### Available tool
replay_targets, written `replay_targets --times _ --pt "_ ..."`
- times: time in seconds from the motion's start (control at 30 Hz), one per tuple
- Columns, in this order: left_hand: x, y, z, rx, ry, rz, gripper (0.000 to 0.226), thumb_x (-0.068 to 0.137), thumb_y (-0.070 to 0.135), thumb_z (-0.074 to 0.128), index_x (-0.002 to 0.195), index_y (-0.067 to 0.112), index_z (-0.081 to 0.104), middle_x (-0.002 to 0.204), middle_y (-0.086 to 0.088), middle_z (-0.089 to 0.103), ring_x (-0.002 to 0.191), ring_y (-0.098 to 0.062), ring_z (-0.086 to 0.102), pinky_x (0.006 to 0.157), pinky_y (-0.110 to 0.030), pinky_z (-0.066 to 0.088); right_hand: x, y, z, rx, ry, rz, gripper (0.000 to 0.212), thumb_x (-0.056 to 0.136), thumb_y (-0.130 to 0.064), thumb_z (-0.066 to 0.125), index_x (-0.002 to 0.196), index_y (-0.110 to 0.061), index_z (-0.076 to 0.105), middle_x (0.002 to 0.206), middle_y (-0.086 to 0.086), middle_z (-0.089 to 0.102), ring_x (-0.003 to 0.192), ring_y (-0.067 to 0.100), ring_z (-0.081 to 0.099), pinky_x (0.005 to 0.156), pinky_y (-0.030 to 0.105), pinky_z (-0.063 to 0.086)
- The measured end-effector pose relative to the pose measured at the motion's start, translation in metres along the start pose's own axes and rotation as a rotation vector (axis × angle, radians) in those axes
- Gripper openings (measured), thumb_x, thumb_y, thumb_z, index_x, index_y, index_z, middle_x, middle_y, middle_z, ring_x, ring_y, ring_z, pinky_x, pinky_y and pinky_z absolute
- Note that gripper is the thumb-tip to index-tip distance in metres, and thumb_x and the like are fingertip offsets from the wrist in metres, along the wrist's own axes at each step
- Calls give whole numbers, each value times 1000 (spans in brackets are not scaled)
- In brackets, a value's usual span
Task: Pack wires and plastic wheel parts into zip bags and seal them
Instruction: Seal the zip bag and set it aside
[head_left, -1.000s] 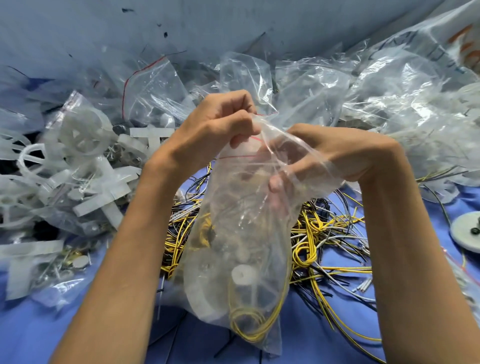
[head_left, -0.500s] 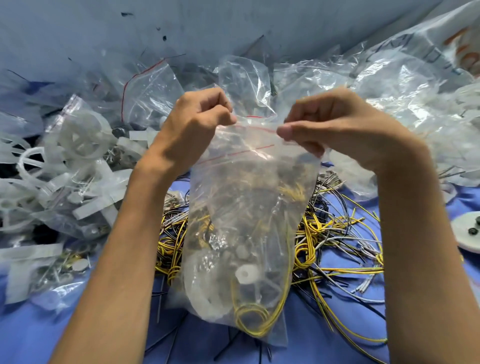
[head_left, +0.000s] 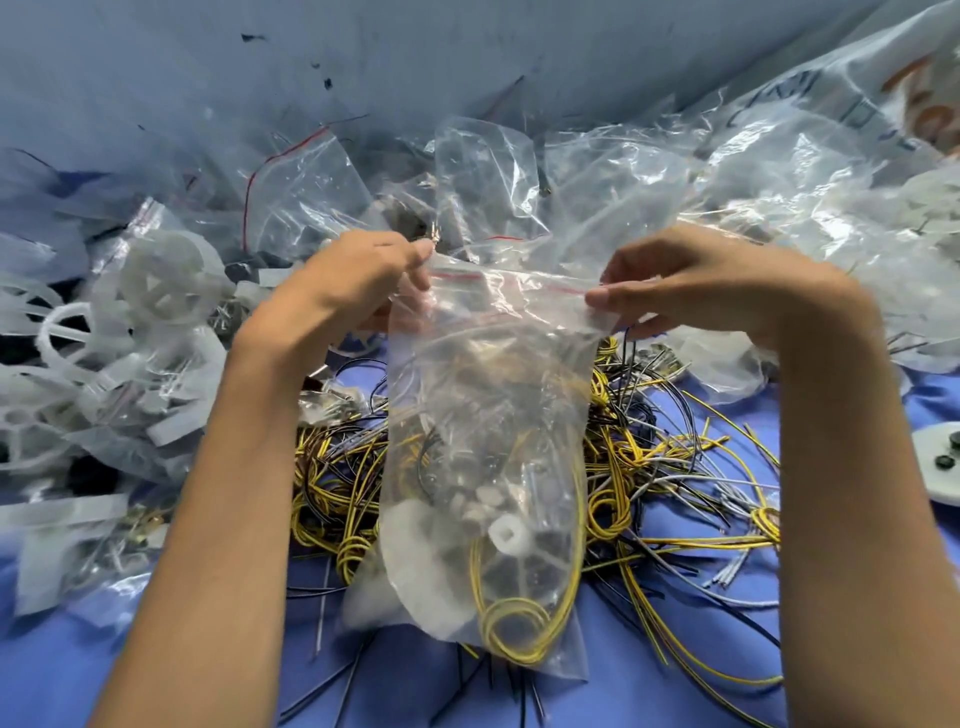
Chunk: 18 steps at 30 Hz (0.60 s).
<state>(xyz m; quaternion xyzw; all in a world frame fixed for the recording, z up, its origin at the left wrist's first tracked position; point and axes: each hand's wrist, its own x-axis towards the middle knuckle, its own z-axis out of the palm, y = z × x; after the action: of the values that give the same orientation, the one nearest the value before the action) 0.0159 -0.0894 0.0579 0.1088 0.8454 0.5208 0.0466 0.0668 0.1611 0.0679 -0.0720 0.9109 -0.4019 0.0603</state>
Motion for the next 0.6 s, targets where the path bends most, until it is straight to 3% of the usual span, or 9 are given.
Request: replay_targets --times 0.07,0.13,0.23,0.3,0.43,0.5,0.6 --pt "-1 0 -4 -30 31 50 29 97 19 49 69 14 56 67 -2 57 44 4 55 43 -9 43 -3 -6 2 111 -6 -60 29 73 -35 66 80 -8 62 73 2 73 70 14 69 72 27 57" --pt "-1 0 -8 -48 62 112 25 96 16 53 71 16 55 64 3 58 46 6 55 48 -8 44 -5 -12 1 218 54 -136 23 67 -29 67 77 -11 59 65 -2 70 64 7 67 66 19 57" --pt "0 0 -10 -26 124 213 18 92 14 59 75 19 58 56 11 60 51 3 55 57 -12 46 -11 -18 -4 334 103 -222 17 66 -21 69 76 -14 58 60 -5 66 60 5 64 63 17 55" --pt "1 0 -8 -46 169 222 15 90 14 62 78 20 57 62 6 62 55 -2 57 63 -20 48 -11 -18 -5 332 117 -201 12 72 -16 69 79 -12 59 59 -5 65 58 5 63 60 16 54" --pt "3 -4 -8 -34 127 112 7 91 22 61 85 22 56 80 1 66 59 4 64 54 -15 47 -7 -6 -4 164 53 12 17 85 -20 63 92 -4 64 68 1 69 60 6 65 64 22 57" --pt "2 -8 -13 -50 63 58 4 90 20 60 87 20 58 82 1 67 61 4 65 53 -11 48 -8 -2 -5 123 30 68 18 89 -21 61 89 -4 67 74 4 71 64 6 66 70 26 56" --pt "1 -11 -18 -87 75 46 6 90 16 61 86 20 61 75 5 68 63 3 65 56 -9 47 -8 -1 -7 177 83 53 18 90 -20 59 82 -6 68 75 5 71 63 6 66 70 20 57"
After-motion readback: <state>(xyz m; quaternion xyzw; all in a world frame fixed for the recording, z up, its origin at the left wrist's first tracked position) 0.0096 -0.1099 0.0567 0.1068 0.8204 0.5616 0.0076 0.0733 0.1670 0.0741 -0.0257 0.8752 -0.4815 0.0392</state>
